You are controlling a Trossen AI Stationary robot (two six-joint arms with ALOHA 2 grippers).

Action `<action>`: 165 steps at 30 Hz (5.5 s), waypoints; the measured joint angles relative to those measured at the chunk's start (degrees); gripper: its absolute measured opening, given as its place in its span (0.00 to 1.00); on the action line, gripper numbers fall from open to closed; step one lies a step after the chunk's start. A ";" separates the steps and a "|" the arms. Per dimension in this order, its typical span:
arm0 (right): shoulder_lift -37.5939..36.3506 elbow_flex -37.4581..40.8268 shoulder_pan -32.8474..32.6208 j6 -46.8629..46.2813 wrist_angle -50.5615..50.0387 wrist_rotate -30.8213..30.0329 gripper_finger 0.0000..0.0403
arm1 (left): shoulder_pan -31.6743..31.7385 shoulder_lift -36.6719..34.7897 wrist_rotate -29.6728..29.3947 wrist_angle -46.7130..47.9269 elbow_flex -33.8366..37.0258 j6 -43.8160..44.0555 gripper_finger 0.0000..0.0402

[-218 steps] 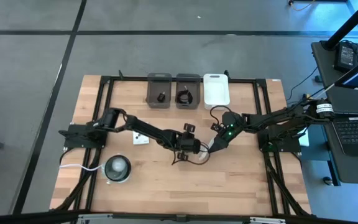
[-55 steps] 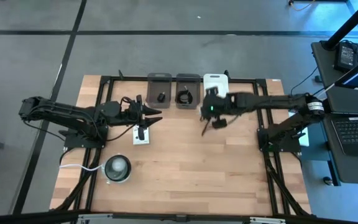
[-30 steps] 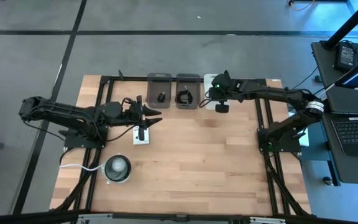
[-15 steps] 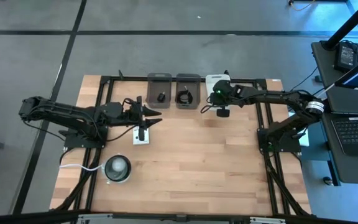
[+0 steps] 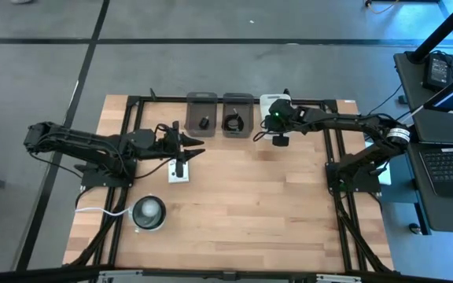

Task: Pick and place items into bin
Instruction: Put the white card reader box into the white bin

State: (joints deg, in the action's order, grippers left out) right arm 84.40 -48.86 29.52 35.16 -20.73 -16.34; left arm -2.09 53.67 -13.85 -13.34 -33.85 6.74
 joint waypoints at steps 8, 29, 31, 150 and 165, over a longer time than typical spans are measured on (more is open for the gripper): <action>0.00 -0.02 0.00 -0.16 -0.04 0.04 0.20 | 0.00 0.00 -0.01 -0.02 0.00 0.00 0.29; -2.73 -0.07 -0.02 -0.46 -0.83 -2.31 0.36 | 0.00 0.00 -0.03 0.31 0.00 0.00 0.29; -4.49 -0.07 -0.02 -0.62 -1.08 -3.37 0.36 | 0.00 0.00 -0.04 0.31 0.00 0.00 0.29; -25.75 20.74 -15.98 -53.20 33.24 42.85 0.36 | 3.29 42.49 -0.57 60.52 -16.08 43.54 0.01; -25.75 20.74 -15.98 -52.97 33.15 42.86 0.36 | -0.76 43.15 3.91 56.06 -17.88 50.29 0.01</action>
State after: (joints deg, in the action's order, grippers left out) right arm 58.65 -28.12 13.54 -17.81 12.42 26.52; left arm -2.84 96.82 -9.94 42.71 -51.72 57.03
